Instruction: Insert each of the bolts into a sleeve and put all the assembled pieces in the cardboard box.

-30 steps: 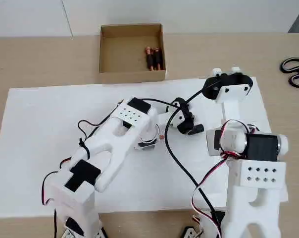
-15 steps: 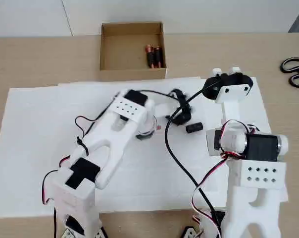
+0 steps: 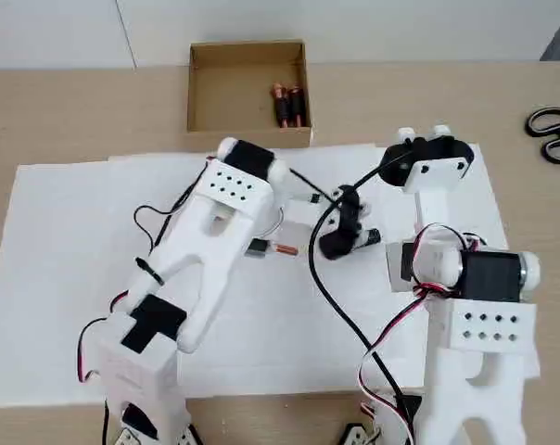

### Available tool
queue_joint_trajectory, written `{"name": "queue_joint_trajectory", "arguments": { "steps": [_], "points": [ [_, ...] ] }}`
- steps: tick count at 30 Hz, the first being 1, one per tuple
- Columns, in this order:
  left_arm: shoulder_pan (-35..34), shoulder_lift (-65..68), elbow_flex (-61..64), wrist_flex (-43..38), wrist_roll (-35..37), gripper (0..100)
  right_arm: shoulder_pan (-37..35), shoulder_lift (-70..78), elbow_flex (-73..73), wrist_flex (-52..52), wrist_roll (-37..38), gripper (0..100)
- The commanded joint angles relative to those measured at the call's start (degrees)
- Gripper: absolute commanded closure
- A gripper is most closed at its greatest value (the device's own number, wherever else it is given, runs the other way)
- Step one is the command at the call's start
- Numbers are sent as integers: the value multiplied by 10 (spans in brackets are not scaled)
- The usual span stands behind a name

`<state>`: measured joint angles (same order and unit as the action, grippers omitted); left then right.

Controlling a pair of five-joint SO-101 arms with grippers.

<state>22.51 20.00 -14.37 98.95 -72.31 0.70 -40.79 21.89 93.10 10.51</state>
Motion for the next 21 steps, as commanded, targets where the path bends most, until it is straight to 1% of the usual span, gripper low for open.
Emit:
{"name": "queue_joint_trajectory", "arguments": {
  "steps": [1, 8, 13, 21],
  "points": [
    [-11, -3, -3, 15, -84, 995, 0, -11, -2, 4, 4, 805],
    [-54, 6, -2, 14, -194, 995, 0, -11, -2, 3, 4, 805],
    [-57, 47, -4, 14, -228, 995, 0, -11, -2, 4, 4, 805],
    [-33, 61, -6, 14, -245, 993, 0, -11, -2, 4, 4, 805]
  ]
}}
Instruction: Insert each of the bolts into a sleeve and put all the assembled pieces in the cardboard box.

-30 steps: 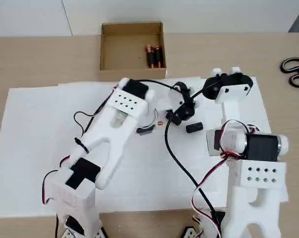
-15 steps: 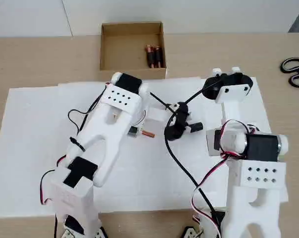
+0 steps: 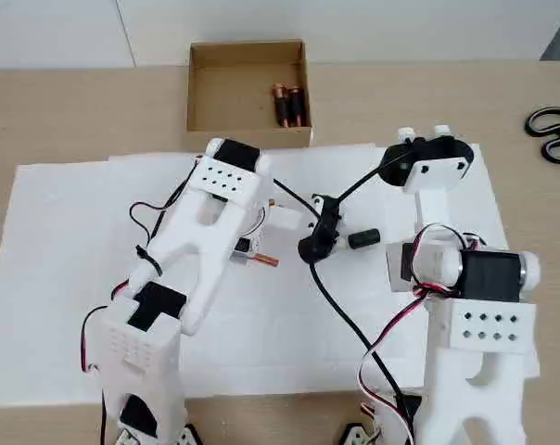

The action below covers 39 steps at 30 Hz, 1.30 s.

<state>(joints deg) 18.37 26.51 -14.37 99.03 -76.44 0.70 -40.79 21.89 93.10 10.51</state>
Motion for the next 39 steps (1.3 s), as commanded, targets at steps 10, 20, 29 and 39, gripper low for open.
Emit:
{"name": "queue_joint_trajectory", "arguments": {
  "steps": [10, 20, 29, 39],
  "points": [
    [7, -3, -2, 8, -154, 929, 0, -11, -2, 4, 4, 805],
    [14, 34, -5, -15, -121, 907, 0, -11, -2, 5, 4, 805],
    [10, 40, -68, -14, -33, 909, 0, -11, -2, 4, 4, 805],
    [-16, 39, -204, -15, 183, 910, 0, -11, -2, 1, 4, 805]
  ]
}}
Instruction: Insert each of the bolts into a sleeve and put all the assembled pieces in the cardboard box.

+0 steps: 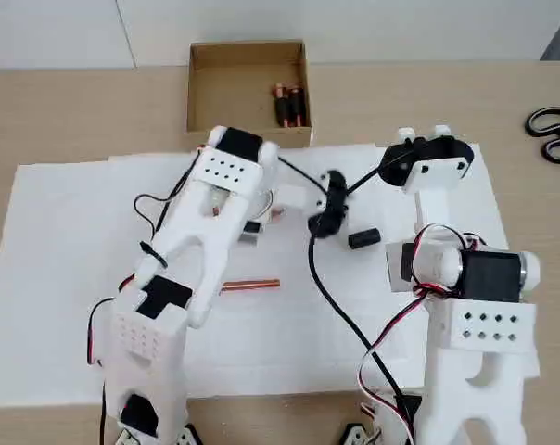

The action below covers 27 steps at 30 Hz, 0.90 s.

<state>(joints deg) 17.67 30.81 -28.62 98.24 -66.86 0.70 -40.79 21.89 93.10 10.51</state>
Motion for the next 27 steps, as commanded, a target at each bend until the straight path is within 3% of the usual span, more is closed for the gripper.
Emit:
{"name": "queue_joint_trajectory", "arguments": {
  "steps": [1, 8, 18, 21, 27],
  "points": [
    [-14, -4, -79, -7, 135, 910, 0, -11, -2, 1, 4, 805],
    [-62, -6, -168, -4, 607, 910, 0, -11, -2, 0, 4, 805],
    [-69, -9, -146, 22, 1073, 956, -1, -11, -3, 0, 4, 805],
    [-69, -13, -126, 22, 1146, 950, -1, -11, -3, -1, 4, 805],
    [-38, -152, -116, 23, 1176, 843, -1, -11, -3, -9, 4, 805]
  ]
}}
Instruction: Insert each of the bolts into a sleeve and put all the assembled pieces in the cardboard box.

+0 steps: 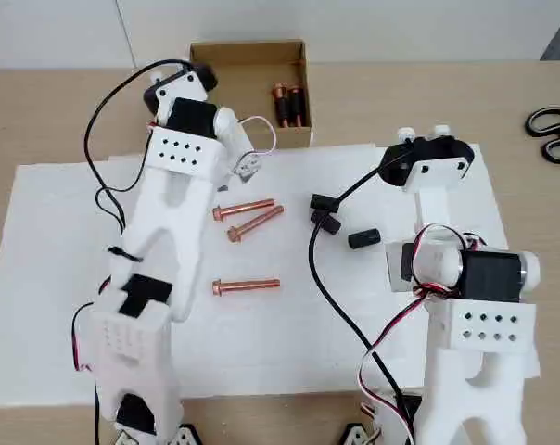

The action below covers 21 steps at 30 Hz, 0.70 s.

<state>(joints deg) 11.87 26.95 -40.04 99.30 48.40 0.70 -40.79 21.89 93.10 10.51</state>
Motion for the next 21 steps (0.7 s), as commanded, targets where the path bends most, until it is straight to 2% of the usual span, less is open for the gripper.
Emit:
{"name": "queue_joint_trajectory", "arguments": {
  "steps": [1, 4, 7, 14, 17, 21],
  "points": [
    [31, -149, 0, 12, 30, 830, -1, -11, -3, -9, 4, 805],
    [47, -233, 24, 11, 33, 789, -13, -11, -3, -12, 4, 805],
    [40, -294, 119, 11, 33, 764, -31, -12, -4, -13, 4, 805],
    [-26, -368, 338, -32, 69, 761, -50, -12, -4, -13, 4, 805],
    [-12, -374, 370, -31, 47, 761, -36, -12, -4, -11, 4, 805],
    [9, -368, 376, 11, 39, 761, 14, -12, -4, -13, 6, 805]
  ]
}}
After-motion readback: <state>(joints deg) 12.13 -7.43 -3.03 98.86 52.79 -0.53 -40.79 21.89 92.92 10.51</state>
